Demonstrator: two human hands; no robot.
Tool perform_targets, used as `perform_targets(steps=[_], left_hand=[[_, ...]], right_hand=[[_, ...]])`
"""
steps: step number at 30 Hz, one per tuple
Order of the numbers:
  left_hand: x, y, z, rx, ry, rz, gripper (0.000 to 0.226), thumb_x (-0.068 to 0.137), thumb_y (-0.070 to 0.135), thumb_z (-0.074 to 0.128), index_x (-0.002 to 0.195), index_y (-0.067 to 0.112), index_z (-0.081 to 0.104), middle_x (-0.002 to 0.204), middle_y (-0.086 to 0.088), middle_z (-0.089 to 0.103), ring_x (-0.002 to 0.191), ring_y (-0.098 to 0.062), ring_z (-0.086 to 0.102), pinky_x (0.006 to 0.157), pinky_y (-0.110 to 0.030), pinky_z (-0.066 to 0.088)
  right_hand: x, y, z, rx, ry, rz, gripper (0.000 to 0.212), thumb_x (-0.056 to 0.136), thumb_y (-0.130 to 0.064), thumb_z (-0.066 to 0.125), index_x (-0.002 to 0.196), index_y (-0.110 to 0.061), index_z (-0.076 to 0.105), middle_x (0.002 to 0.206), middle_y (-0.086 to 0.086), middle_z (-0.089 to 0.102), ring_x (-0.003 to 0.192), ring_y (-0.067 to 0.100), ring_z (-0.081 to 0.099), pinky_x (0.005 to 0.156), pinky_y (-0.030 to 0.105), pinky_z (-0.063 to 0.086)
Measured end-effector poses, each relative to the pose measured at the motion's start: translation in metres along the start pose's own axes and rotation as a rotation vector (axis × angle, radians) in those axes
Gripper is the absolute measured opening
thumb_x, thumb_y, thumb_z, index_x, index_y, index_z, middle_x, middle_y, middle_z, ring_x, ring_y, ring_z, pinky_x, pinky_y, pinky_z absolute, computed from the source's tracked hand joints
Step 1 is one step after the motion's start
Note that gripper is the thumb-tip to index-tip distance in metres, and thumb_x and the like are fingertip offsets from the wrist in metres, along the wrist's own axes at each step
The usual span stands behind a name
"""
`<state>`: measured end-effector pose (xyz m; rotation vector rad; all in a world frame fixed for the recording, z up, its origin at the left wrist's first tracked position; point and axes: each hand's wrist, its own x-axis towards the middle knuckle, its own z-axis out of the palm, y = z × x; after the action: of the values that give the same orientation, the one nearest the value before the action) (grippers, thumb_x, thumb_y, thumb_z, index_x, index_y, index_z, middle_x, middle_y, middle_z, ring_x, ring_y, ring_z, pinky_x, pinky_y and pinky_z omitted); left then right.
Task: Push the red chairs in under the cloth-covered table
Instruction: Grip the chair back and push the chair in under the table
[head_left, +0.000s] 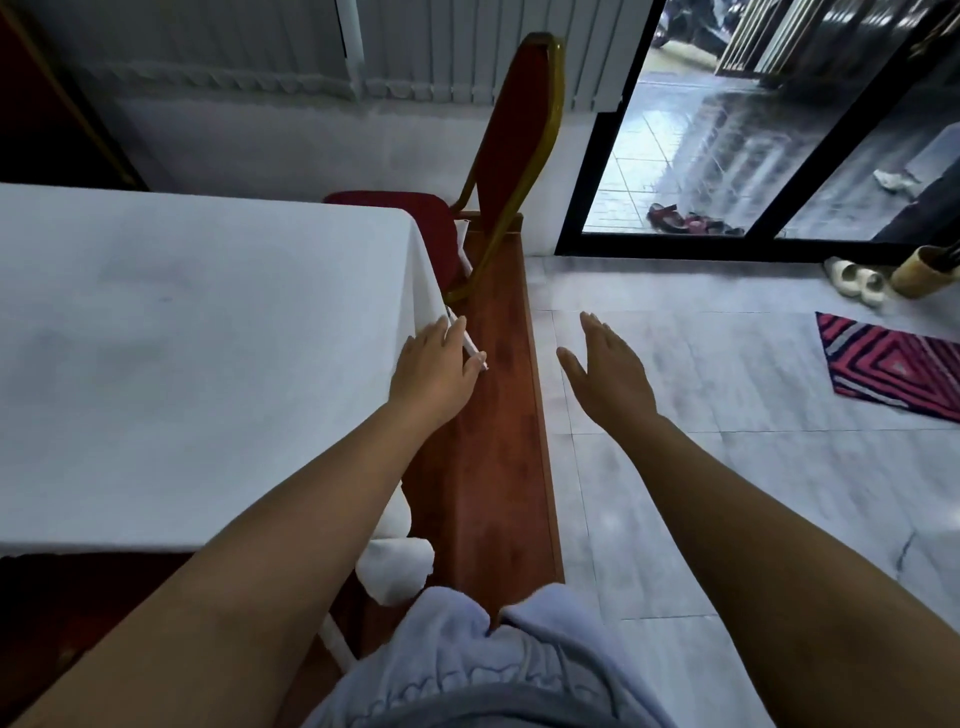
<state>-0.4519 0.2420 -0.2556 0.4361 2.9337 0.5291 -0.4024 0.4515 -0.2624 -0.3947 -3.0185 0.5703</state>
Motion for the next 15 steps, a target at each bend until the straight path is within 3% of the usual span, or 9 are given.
perform_targets(steps=[15], left_hand=[[0.201, 0.040, 0.008, -0.063, 0.014, -0.149, 0.064, 0.101, 0.048, 0.033, 0.154, 0.019, 0.015, 0.161, -0.007, 0.016, 0.148, -0.026, 0.017, 0.118, -0.040, 0.018]], right_hand=[[0.249, 0.038, -0.027, 0.002, -0.021, -0.113, 0.062, 0.101, -0.046, 0.037, 0.152, -0.017, 0.019, 0.159, 0.004, 0.022, 0.146, 0.022, 0.021, 0.117, 0.038, 0.022]])
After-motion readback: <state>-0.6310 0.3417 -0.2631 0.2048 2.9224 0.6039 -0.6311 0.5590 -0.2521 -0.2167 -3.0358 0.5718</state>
